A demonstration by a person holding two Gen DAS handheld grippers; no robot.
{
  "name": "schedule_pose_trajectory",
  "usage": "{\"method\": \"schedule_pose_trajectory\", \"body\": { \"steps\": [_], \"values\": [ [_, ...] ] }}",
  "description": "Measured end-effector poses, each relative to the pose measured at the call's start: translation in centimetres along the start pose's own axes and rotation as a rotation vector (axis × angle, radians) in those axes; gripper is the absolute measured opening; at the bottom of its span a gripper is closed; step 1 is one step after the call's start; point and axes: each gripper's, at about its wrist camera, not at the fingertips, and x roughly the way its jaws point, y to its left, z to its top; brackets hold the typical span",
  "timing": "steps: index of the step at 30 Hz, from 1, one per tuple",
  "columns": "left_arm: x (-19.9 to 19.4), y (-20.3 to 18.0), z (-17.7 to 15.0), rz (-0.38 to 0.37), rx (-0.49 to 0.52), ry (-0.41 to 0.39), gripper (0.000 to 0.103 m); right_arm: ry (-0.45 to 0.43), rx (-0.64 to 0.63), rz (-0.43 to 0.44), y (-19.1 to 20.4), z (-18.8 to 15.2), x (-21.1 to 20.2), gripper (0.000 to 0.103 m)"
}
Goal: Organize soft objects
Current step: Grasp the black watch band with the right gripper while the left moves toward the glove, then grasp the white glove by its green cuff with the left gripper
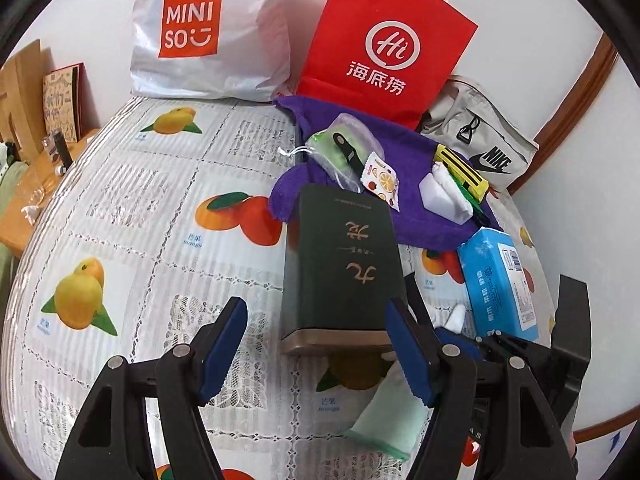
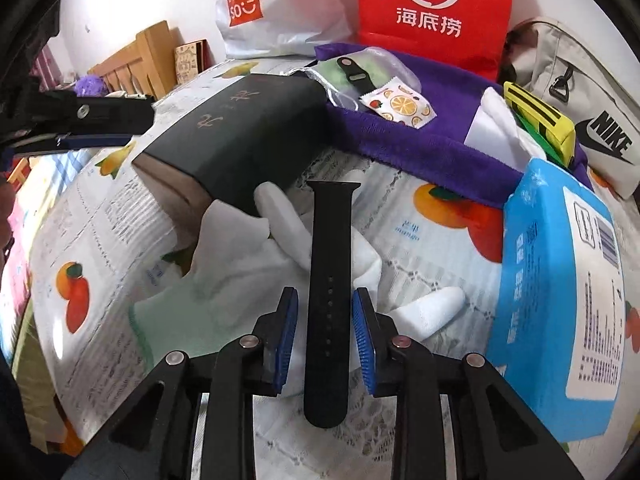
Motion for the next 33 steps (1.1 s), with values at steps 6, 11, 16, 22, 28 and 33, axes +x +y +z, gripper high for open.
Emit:
{"method": "schedule_pose_trajectory", "body": {
  "steps": [6,11,16,22,28,33],
  "values": [
    [-0.2,0.3,-0.7,0.002,0.001,0.009,0.069,-0.023,0.025,0.025,-0.7,0.4,-0.8,0.02],
    [-0.6,-0.5,-1.8,0.005,0.022,0.017,0.069,-0.065,0.059,0.028,-1.2,-0.3,-3.3,0.02],
    [-0.6,-2.2,-3.7,-0.008,0.063,0.03,0.069,-0.1,0.075,0.031,-1.2,-1.7,-5.9,0.02],
    [1.1,-4.4,-6.1,-0.034,0.111,0.077,0.069,-0.118,0.09,0.03,-1.0,-4.8,-8.0,0.02],
    [2.7,-6.7,-7.1,-0.004,0.164,0.072,0.072,-0.126,0.127,0.038,-1.7,-8.1,-8.7,0.02],
    [4.3,-8.9,-7.5,0.017,0.219,0.061,0.075,-0.106,0.122,0.055,-1.7,-10.6,-9.0,0.02]
  ]
}}
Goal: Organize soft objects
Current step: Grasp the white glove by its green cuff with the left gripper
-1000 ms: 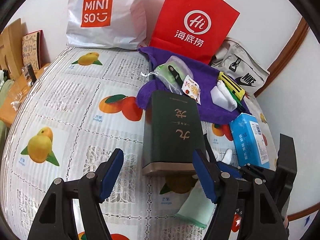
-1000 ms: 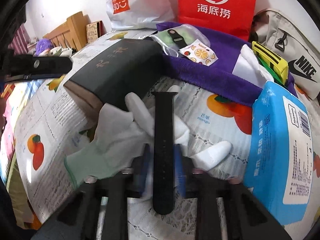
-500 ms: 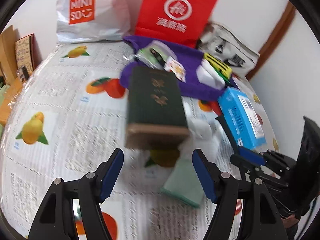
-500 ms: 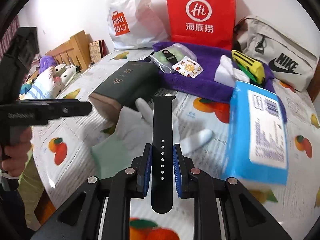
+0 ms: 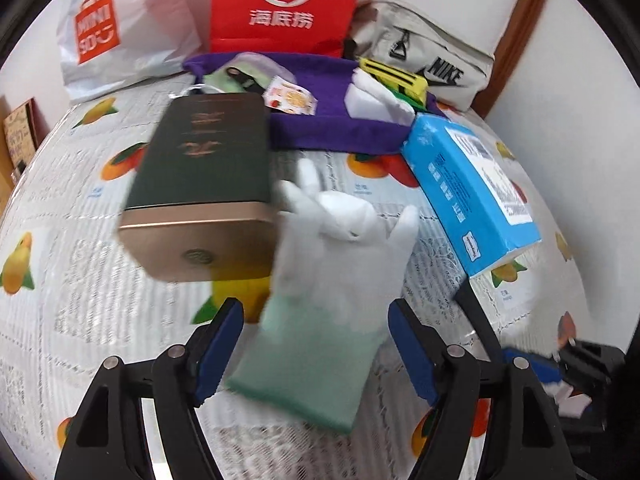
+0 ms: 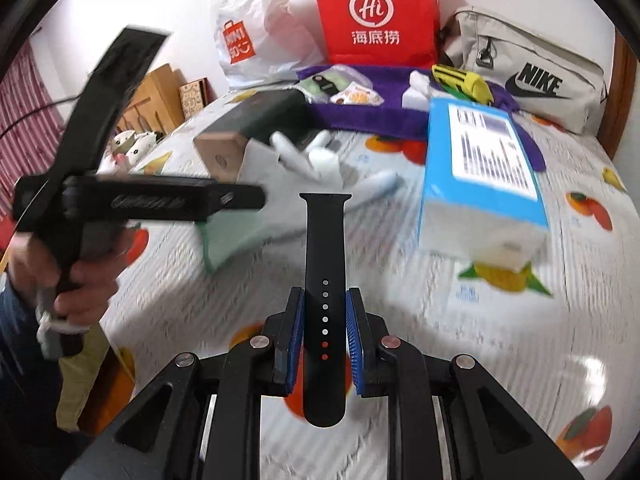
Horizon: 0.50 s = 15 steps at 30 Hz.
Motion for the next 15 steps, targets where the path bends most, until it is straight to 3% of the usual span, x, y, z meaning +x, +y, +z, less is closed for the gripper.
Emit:
{"method": "schedule_pose_trajectory", "body": {
  "steps": [4,12,15],
  "values": [
    [1.5,-1.4,-0.3,0.011,0.034,0.022,0.075,0.027,-0.001,-0.025,-0.8,-2.0,-0.3,0.02],
    [2.7,-4.1,-0.6,0.11,0.118,-0.009,0.075,0.014,0.121,-0.076,-4.4,-4.4,-1.1,0.02],
    [2.4,-4.4,-0.9,0.109,0.117,-0.031,0.058,0.003,0.138,-0.092,-4.9,-4.5,-1.4,0.02]
  ]
}}
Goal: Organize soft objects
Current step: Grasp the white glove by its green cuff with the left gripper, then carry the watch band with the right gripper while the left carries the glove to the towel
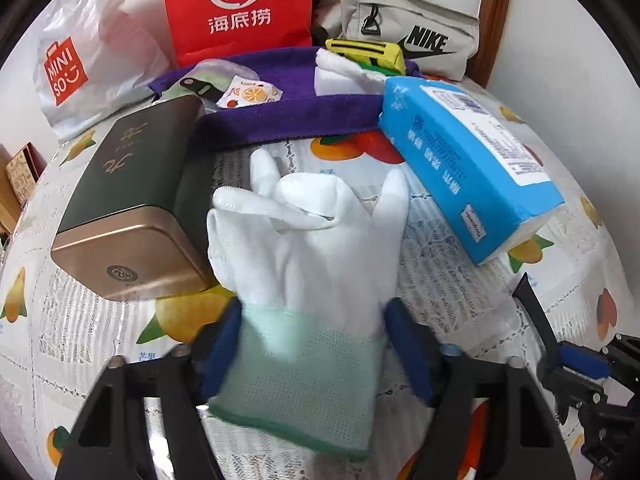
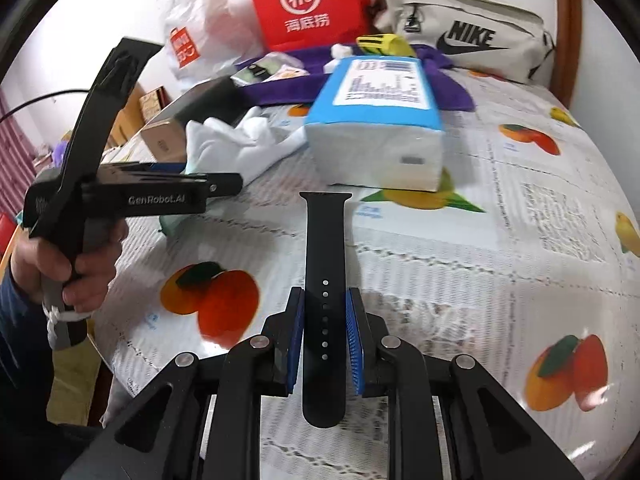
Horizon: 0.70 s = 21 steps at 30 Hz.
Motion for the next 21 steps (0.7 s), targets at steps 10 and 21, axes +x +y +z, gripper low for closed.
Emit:
{"method": "schedule_pose_trajectory", "body": {
  "steps": [10,21],
  "values": [
    [-2.1,0.4,-1.9,-0.081,-0.025,-0.011,0.013,-0.022,0.044,-0.03,-0.9,-0.1,0.1,0.02],
    [-5.6,2.5,-4.9,-0.086,-0.083,-0.042,0.012,-0.042,0.06,-0.055,0.2,-0.7,-0.9,0.02]
  ]
}}
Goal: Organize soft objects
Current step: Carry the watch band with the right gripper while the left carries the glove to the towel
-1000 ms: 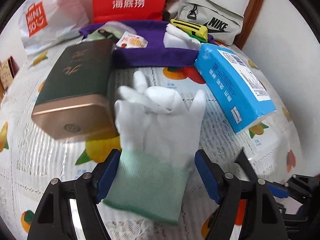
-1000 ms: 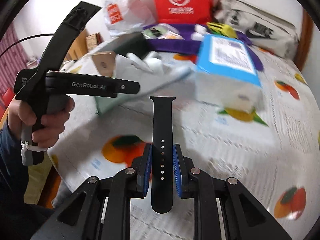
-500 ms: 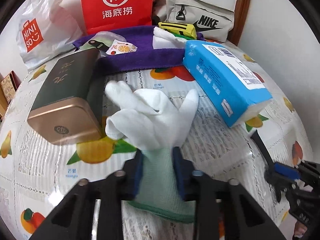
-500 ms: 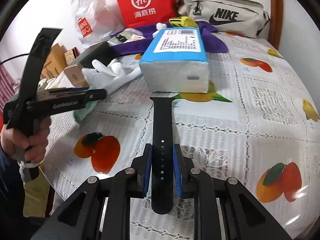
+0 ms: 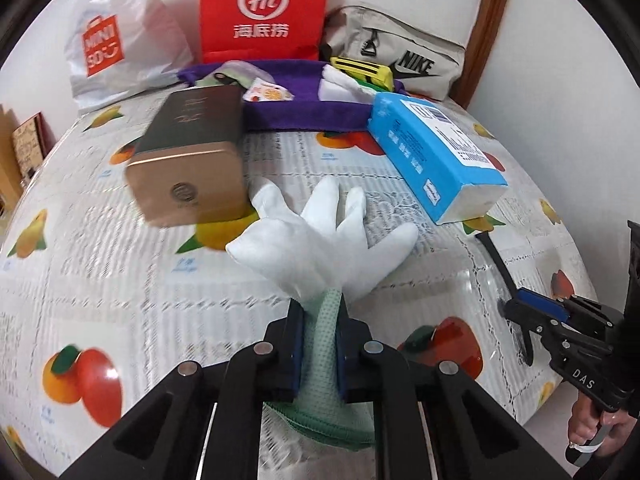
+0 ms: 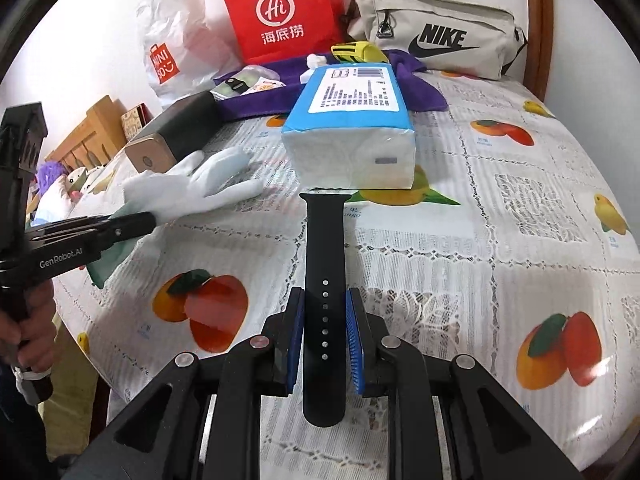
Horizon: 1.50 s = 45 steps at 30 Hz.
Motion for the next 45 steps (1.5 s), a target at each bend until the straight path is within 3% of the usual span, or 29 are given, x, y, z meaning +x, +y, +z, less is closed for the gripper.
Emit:
{"method": "schedule_pose_trajectory", "body": {
  "steps": [10,28,45],
  "values": [
    [-3.4,2.0,0.1,-0.021,-0.057,-0.075,0.011,-0.044,-0.015,-0.011,1.1,0.6,-2.3,0.02],
    [-8.6,3.9,3.8,-0.044,-0.104,-0.191,0.01,-0.111,-0.033,-0.007,2.0,4.8,-5.1,0.02],
    [-8.3,6.8,9.6,0.022,-0.146,-0.235,0.01,-0.142,-0.08,-0.004,1.7,11.5,-3.7,0.02]
  ]
}}
